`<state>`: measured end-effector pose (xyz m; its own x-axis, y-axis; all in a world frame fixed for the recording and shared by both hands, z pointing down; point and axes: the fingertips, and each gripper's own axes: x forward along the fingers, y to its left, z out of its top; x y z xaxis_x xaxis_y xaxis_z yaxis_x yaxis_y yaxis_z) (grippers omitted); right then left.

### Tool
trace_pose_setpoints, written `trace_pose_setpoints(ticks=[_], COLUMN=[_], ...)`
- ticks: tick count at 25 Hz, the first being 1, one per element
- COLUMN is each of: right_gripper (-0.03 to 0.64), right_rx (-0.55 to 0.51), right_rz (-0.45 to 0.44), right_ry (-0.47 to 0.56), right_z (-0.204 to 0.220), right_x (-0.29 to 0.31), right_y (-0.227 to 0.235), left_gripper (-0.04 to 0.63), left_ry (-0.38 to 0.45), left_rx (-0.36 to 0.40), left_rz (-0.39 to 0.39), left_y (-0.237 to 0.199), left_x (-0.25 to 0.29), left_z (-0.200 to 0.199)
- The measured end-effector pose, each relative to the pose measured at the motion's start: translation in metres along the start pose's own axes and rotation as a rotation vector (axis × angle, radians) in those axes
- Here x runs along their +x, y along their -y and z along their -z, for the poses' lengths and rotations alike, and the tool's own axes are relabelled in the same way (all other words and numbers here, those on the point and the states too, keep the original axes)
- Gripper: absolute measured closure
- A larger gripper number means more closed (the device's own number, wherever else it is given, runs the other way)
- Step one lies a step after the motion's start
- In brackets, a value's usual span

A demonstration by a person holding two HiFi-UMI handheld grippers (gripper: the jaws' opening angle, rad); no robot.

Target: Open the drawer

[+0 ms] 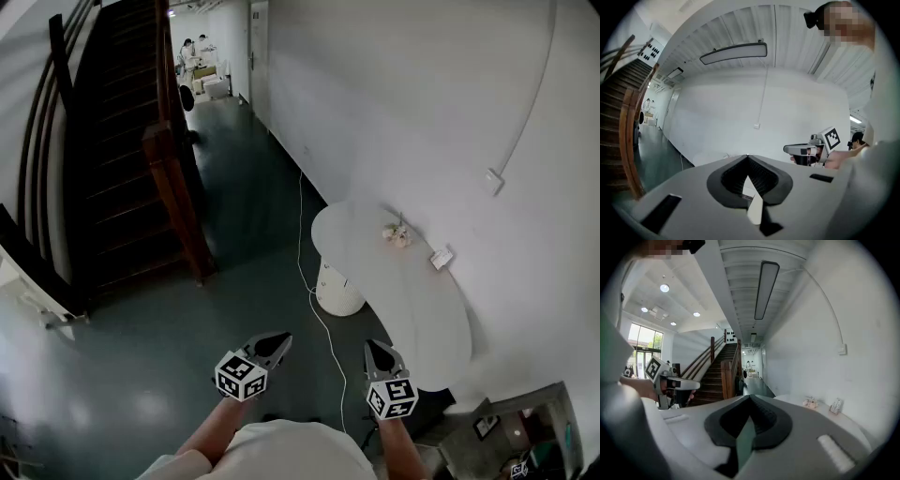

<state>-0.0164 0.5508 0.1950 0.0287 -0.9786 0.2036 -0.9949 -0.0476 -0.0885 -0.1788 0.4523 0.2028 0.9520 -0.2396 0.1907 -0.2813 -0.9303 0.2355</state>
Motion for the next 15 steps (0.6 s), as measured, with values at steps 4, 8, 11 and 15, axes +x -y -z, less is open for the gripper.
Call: trace_pose_setpoints(ticks=[4, 8, 11, 15], right_gripper=[0.606, 0.606, 0.606, 0.606], right_rx=[-0.003, 0.001, 0.008, 0.006], right_rz=[-0.001, -0.006, -0.008, -0.009], right_ry=[0.005, 0.008, 0.011, 0.009], right_z=[-0.001, -0.001, -0.001, 0.002], right_x=[0.001, 0.001, 0.000, -0.003], right_y=[0.003, 0.006, 0.008, 0.013], left_gripper=[0.589, 0.589, 0.589, 0.589], left_ry=[0.003, 0.003, 0.003, -0.004], left_rx=[0.003, 0.006, 0.007, 0.006], left_rz=[-0.001, -0.002, -0.004, -0.012], left_y=[0.000, 0.003, 0.006, 0.010], left_x=[0.003, 0.007, 0.009, 0.011], left_z=[-0.001, -0.001, -0.001, 0.002])
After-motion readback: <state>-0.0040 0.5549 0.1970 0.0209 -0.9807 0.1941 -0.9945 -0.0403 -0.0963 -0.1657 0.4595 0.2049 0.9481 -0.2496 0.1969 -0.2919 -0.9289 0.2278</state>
